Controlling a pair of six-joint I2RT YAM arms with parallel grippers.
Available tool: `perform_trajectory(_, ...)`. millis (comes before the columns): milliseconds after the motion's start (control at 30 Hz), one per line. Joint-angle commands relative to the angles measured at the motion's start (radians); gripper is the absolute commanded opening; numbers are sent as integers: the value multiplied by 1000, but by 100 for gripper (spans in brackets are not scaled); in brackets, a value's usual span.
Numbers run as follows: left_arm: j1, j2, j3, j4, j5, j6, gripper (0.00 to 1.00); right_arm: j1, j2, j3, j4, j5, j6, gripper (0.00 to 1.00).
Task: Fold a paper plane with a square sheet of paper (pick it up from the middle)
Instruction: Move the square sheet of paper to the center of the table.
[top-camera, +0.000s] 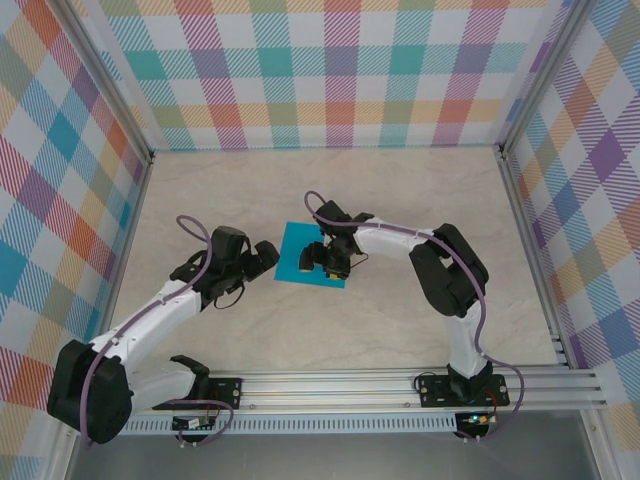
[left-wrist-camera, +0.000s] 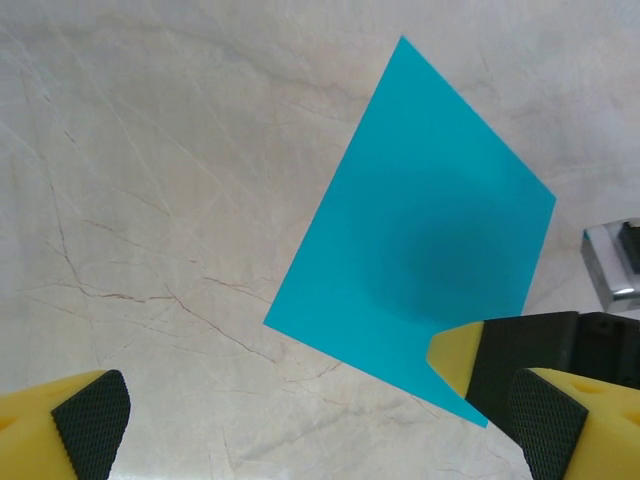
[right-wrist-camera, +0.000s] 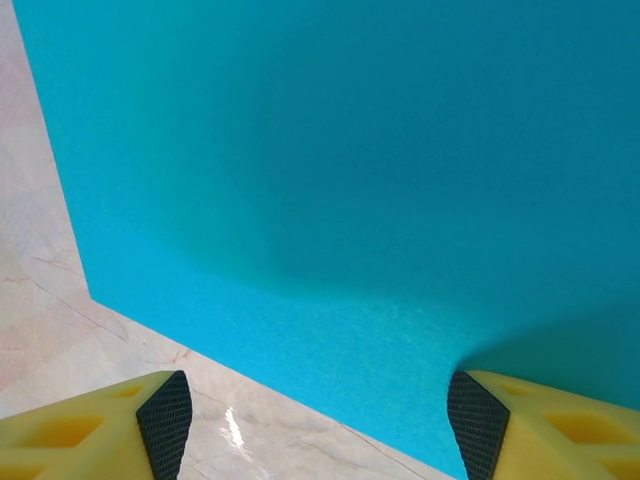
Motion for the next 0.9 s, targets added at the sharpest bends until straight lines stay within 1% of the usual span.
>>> perform_trajectory(0, 16, -75, -13, -28, -41, 31, 100, 4, -17, -89, -100, 41, -119, 71)
perform_trajectory(133, 17, -139, -46, -37, -60, 34, 100, 4, -61, -152, -136, 69, -278, 71)
perform_trajectory(233, 17, -190, -75, -53, -91, 29, 100, 3, -103, -178, -196, 137, -383, 70)
perform_trajectory(300, 17, -227, -105, -40, -100, 27, 100, -2, -125, -185, -211, 169, -426, 71)
perform_trajectory(400, 17, -267, -142, -10, -109, 29, 100, -4, -137, -144, -234, 163, -445, 71)
perform_trajectory(467, 17, -273, -151, -4, -121, 31, 100, -2, -151, -115, -216, 119, -405, 72)
perform_trajectory(567, 17, -273, -161, 15, -121, 70, 100, -2, -158, -89, -145, 66, -287, 72)
perform_trajectory(600, 17, -277, -159, 8, -131, 81, 100, 0, -153, -87, -104, 39, -245, 72)
perform_trajectory(700, 17, -295, -161, -18, -182, 69, 100, 5, -134, -93, -9, 20, -120, 73)
perform_trajectory(767, 17, -310, -164, -36, -200, 63, 100, 9, -108, -103, 63, -14, -71, 73)
perform_trajectory(867, 17, -323, -157, -79, -205, 64, 100, 11, -74, -106, 84, -11, -39, 72)
